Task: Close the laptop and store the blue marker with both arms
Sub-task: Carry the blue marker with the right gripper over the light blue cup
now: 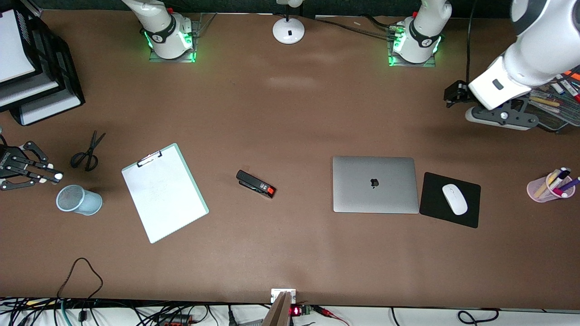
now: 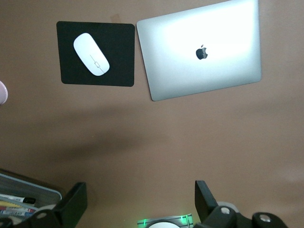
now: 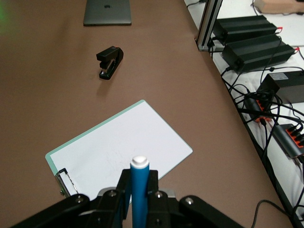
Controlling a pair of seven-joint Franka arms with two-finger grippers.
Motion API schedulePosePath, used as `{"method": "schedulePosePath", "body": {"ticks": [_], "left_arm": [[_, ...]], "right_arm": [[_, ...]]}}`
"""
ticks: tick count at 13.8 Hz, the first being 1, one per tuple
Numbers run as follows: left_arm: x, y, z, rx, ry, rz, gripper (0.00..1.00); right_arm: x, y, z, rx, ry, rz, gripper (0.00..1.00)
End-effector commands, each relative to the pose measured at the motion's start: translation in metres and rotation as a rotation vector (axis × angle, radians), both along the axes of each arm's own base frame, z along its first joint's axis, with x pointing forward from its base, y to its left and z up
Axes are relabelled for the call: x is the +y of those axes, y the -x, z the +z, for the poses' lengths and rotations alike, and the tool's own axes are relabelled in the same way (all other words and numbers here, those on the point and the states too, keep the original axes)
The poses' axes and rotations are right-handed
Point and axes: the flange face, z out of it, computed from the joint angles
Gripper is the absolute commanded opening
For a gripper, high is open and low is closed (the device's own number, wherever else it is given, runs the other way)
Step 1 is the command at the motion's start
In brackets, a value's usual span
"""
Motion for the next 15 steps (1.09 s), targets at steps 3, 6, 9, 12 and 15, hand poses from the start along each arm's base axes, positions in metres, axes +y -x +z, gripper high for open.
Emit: {"method": "schedulePosePath", "body": {"ticks": [3, 6, 9, 12, 15], "left_arm": [[0.034, 0.008, 0.022, -0.030, 0.039, 0.000, 1.00], [0.040, -0.012, 0.028, -0.048, 0.034, 0.014, 1.00], [0.044, -0.032, 0.039, -0.096, -0.016, 0.061, 1.00], [0.047, -0.042, 0.038, -0.188, -0.010, 0.175, 1.00], [0.046, -0.039, 0.030, -0.172, -0.006, 0.150, 1.00]], "right_arm": [[-0.032, -0.016, -0.029, -0.066, -0.062, 0.035, 0.00], [-0.038, -0.016, -0.054, -0.063, -0.069, 0.052, 0.00], [-0.044, -0.016, -0.072, -0.066, -0.094, 0.041, 0.00], [-0.047, -0.023, -0.084, -0.096, -0.115, 0.046, 0.00], [-0.059, -0.022, -0.098, -0.107, -0.111, 0.050, 0.00]]}}
